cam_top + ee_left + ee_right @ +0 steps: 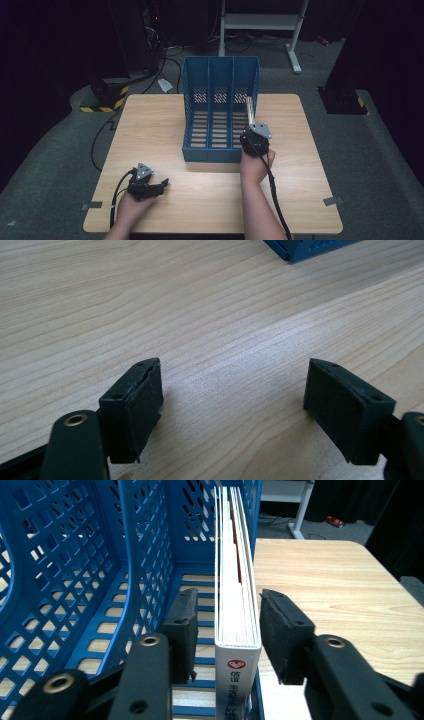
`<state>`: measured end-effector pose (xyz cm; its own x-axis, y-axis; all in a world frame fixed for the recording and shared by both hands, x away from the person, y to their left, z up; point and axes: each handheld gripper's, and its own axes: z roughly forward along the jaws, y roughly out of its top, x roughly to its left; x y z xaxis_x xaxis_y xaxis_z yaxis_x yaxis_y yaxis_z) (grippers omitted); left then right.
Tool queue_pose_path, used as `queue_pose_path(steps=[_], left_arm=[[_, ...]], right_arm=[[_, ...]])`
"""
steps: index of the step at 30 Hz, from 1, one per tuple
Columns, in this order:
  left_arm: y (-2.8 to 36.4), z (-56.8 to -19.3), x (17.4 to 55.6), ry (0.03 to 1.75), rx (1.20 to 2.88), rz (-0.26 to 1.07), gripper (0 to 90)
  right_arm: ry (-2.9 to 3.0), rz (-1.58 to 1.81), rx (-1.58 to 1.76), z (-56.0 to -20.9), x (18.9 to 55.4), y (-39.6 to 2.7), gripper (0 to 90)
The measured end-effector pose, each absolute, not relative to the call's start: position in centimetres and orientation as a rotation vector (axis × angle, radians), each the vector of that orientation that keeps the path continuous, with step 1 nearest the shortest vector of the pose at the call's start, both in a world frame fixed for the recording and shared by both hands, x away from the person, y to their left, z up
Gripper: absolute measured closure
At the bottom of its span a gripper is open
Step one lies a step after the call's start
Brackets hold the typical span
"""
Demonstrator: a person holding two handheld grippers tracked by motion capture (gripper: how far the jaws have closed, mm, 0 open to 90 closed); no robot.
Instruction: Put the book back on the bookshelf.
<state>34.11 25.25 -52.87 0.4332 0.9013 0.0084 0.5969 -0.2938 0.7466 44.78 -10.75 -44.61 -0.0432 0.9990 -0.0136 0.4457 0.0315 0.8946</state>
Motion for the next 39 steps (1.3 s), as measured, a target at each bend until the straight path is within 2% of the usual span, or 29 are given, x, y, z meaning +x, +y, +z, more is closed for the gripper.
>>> queue_pose_path(steps=[7,19,39], left_arm=[[25.2,-52.9,34.1,1.258,2.008,0.574,23.7],[25.2,-52.9,34.1,1.260,2.008,0.572,23.7],[25.2,-52.9,34.1,1.260,2.010,0.571,23.7]], right_arm=[[1.609,0.994,1.489,-44.5,44.8,-11.0,47.0],[1.634,1.033,1.459,-43.9,44.6,-11.5,39.6],[1.728,1.162,1.377,-42.8,41.8,-13.7,36.5]])
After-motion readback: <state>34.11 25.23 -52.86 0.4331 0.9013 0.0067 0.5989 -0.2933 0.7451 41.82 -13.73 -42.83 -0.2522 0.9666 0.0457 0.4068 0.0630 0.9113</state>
